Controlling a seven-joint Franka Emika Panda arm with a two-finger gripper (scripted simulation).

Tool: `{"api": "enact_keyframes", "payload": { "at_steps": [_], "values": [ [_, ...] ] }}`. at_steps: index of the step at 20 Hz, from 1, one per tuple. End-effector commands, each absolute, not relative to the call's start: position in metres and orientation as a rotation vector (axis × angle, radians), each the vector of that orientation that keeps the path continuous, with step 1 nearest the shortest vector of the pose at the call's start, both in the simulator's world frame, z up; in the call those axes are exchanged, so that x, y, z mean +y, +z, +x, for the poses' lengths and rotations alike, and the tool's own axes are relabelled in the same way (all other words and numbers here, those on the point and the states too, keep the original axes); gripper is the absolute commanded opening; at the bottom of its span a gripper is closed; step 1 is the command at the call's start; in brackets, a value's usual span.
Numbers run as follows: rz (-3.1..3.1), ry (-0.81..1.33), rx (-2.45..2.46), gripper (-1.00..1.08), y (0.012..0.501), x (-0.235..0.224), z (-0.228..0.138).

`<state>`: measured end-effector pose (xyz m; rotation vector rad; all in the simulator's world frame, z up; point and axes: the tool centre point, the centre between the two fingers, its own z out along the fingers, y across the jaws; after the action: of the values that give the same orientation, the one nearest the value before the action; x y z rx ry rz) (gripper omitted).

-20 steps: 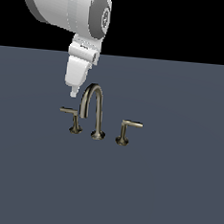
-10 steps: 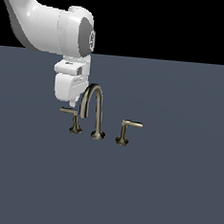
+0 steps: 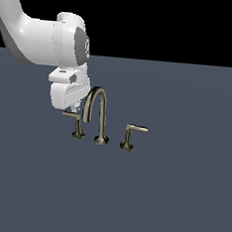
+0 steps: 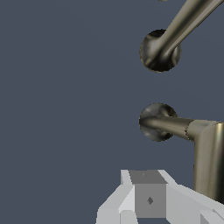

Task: Turn on the faucet by rotating a designated handle.

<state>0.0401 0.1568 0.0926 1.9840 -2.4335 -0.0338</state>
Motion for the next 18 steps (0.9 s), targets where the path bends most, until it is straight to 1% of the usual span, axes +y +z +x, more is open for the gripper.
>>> {"api": "enact_keyframes", "payload": {
  "at_steps": [1,8,18],
  "values": [
    [1.97,-0.009,-2.447,-1.0,0.091,0.158,0.042],
    [1.966,-0.001,-2.45,-1.0,0.091,0.158,0.043],
    [1.966,-0.001,-2.45,-1.0,0.091,0.185,0.013]
  ]
}}
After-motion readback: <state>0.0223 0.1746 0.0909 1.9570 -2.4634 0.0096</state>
